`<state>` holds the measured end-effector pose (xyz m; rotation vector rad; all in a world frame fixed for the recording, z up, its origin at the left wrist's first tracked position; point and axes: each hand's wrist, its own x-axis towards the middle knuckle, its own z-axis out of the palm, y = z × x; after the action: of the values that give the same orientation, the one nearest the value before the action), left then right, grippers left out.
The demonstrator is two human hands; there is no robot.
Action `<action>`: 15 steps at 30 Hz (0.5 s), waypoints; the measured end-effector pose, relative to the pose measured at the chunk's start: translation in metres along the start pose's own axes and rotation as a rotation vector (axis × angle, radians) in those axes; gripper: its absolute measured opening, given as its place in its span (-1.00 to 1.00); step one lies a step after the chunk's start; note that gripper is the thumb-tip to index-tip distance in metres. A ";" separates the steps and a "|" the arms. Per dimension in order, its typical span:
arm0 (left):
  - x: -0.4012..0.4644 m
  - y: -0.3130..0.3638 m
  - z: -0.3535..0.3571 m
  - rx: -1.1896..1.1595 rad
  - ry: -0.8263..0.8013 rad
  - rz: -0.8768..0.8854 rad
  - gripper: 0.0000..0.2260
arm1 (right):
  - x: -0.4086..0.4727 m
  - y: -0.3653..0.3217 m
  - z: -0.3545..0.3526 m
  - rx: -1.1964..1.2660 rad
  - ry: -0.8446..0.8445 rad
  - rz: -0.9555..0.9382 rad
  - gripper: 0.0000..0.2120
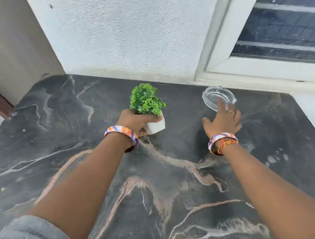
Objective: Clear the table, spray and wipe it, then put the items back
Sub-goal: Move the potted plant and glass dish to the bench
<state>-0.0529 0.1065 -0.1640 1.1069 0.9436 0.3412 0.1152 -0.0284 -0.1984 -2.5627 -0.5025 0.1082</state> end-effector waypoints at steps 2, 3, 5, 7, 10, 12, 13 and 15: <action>0.006 -0.001 0.019 -0.023 -0.002 -0.009 -0.80 | 0.021 0.013 -0.009 -0.041 -0.048 0.136 -0.25; 0.009 -0.002 0.026 -0.031 -0.002 -0.009 -0.81 | 0.030 0.019 -0.012 -0.053 -0.092 0.168 -0.25; 0.013 -0.004 0.036 -0.033 0.016 -0.004 -0.82 | 0.045 0.030 -0.013 -0.070 -0.169 0.167 -0.35; 0.015 -0.008 0.043 -0.028 0.047 -0.008 -0.82 | 0.056 0.039 -0.012 -0.055 -0.163 0.133 -0.52; 0.012 -0.013 0.046 -0.023 0.059 -0.022 -0.82 | 0.062 0.040 -0.014 -0.085 -0.086 0.052 -0.69; 0.008 -0.015 0.050 -0.012 0.057 -0.021 -0.83 | 0.062 0.039 -0.019 -0.085 -0.072 0.012 -0.74; 0.005 -0.016 0.053 -0.005 0.053 -0.013 -0.83 | 0.060 0.040 -0.021 -0.065 -0.065 0.001 -0.76; 0.000 -0.018 0.055 -0.009 0.045 0.006 -0.83 | 0.053 0.041 -0.025 -0.014 -0.033 -0.025 -0.79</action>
<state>-0.0133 0.0658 -0.1728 1.0978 0.9775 0.3758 0.1827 -0.0533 -0.1970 -2.5717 -0.5491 0.1394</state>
